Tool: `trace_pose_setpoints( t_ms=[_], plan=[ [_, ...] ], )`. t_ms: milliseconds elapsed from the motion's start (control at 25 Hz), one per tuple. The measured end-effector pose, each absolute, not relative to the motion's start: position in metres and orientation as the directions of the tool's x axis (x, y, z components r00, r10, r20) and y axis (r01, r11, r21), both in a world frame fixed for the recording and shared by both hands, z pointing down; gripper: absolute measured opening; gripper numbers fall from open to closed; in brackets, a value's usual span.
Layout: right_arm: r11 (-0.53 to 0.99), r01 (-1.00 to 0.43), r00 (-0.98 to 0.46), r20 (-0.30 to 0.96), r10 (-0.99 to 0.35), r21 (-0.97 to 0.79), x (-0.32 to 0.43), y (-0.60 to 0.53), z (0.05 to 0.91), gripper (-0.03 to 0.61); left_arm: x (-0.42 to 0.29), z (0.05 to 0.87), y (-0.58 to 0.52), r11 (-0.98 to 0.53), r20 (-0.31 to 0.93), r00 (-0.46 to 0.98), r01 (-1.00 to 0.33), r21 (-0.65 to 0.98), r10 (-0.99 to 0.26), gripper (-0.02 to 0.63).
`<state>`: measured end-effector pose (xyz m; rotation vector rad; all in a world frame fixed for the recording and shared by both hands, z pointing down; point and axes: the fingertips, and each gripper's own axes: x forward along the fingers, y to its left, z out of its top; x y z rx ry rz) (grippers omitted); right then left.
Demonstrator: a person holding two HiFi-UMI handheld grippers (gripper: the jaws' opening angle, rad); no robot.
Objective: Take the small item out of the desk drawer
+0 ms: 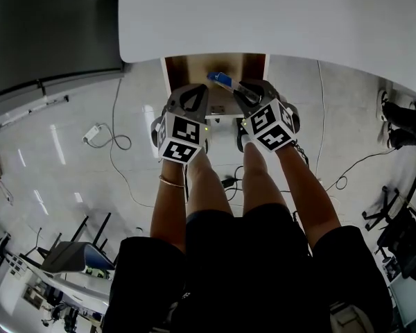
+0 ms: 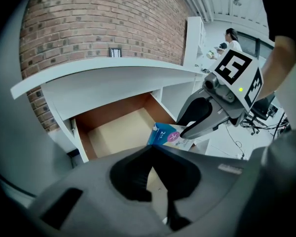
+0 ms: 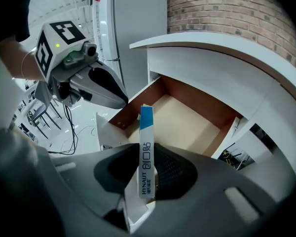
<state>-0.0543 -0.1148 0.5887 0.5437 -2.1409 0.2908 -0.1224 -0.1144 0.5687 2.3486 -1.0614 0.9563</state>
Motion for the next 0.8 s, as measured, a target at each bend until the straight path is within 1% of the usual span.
trace_pose_setpoints(
  t_ms=[160,520,800],
  plan=[
    [0.863,-0.504,-0.524,0.801,-0.288,-0.019,-0.053,-0.116,0.576,0.106,-0.125,0.556,-0.115,-0.620,0.712,0.478,-0.781,0.076,-0.514,0.000],
    [0.808,-0.585,-0.547,0.768,-0.333,-0.066,-0.046,-0.115,0.545,0.106,-0.139,0.517,-0.117,-0.514,0.667,0.440,-0.852,0.099,-0.601,0.000],
    [0.772,-0.624,-0.580,0.734,-0.354,-0.120,-0.041,-0.111,0.518,0.106,-0.141,0.488,-0.115,-0.514,0.648,0.442,-0.853,0.091,-0.620,0.000]
  ],
)
